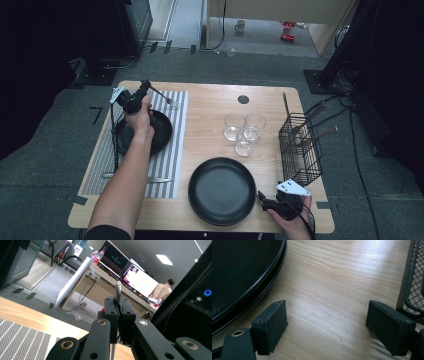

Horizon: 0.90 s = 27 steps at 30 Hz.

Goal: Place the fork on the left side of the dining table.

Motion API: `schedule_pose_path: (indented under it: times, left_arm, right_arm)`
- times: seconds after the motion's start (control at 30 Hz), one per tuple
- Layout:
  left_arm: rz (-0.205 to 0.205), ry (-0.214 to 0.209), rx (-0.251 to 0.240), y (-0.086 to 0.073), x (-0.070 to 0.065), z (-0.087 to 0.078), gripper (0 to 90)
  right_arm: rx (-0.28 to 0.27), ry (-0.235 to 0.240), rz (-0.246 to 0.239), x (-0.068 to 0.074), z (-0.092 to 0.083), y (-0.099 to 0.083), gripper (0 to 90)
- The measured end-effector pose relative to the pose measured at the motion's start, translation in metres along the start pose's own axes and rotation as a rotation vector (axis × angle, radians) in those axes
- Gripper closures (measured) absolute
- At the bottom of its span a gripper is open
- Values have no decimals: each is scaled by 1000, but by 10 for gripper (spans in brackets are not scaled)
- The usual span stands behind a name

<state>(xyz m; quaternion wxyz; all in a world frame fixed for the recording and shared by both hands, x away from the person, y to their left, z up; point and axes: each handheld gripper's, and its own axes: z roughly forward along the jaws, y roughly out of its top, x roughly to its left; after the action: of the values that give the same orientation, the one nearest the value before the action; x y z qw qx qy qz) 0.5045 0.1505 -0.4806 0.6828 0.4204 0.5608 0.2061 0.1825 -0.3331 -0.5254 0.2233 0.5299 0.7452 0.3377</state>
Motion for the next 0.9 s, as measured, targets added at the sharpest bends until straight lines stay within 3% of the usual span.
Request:
schedule_pose_path:
  times: [0.13, 0.33, 0.5, 0.57, 0.7, 0.9]
  left_arm:
    - [-33, -4, -18, -2, 5, 4, 884]
    - [-9, 17, 7, -4, 13, 6, 884]
    - [-21, 35, 16, -6, 22, 4, 880]
    - [12, 77, 47, -4, 25, 4, 866]
    - [43, 121, 93, -2, 32, 2, 830]
    - [97, 154, 148, -4, 39, -1, 766]
  right_arm:
    - [0, 0, 1, 0, 0, 0, 164]
    - [0, 0, 0, 0, 0, 0, 164]
    - [0, 0, 0, 0, 0, 0, 164]
    - [0, -1, 1, 0, 0, 0, 164]
    - [0, -1, 0, 0, 0, 0, 164]
    - [1, 0, 4, 0, 0, 0, 164]
